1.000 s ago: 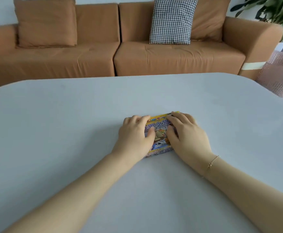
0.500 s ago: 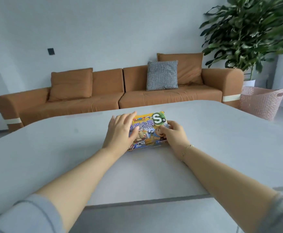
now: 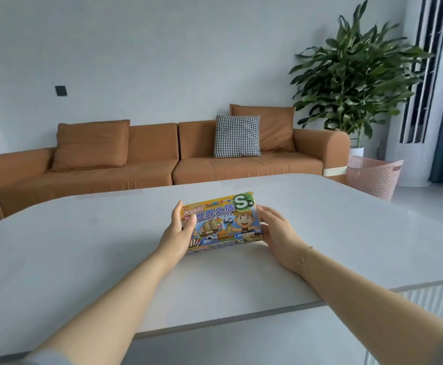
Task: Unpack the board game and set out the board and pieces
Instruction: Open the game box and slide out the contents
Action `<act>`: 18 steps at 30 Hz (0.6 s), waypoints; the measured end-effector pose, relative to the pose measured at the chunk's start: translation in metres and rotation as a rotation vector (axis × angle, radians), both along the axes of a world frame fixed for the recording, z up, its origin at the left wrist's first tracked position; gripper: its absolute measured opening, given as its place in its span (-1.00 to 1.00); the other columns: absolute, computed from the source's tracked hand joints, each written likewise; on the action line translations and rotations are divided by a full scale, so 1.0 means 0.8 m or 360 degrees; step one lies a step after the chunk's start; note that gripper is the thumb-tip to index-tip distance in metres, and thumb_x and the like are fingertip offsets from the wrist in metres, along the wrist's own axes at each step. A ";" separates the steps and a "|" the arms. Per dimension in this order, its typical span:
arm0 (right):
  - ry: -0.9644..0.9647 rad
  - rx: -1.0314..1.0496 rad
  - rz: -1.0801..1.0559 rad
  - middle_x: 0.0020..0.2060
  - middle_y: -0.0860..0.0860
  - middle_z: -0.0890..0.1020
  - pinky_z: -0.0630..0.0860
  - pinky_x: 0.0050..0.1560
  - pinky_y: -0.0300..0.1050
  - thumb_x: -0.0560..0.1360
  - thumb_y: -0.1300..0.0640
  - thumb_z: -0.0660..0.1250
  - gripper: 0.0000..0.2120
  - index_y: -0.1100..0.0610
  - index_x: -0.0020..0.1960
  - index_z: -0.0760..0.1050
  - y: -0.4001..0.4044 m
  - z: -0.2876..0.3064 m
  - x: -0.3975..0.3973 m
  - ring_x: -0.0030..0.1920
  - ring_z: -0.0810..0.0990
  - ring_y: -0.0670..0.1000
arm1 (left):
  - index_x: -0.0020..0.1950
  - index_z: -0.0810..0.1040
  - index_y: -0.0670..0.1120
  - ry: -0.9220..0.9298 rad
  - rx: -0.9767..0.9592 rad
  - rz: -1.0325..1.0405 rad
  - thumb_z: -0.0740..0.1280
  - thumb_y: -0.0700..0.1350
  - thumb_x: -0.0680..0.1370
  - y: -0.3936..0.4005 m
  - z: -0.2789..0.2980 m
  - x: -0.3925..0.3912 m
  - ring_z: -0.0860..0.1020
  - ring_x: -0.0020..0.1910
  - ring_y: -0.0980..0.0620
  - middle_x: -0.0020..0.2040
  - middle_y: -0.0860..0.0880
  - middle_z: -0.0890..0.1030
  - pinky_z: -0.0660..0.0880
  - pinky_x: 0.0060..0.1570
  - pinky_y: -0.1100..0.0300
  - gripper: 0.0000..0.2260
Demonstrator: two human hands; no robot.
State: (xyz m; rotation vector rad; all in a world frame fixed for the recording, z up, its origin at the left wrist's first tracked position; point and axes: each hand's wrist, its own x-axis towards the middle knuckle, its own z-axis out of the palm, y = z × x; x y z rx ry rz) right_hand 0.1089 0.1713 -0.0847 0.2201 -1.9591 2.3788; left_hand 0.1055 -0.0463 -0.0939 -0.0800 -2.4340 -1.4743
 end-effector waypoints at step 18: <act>-0.0128 0.0401 0.0014 -0.18 0.07 0.68 0.59 -0.27 -0.14 0.55 0.23 0.19 -0.77 0.18 0.06 0.62 -0.037 0.015 -0.043 -0.25 0.64 0.00 | 0.51 0.07 0.18 0.0173 0.0075 0.0044 0.18 0.12 0.59 -0.058 -0.006 -0.055 0.48 0.15 -0.04 0.12 -0.02 0.49 0.41 0.08 0.11 -0.48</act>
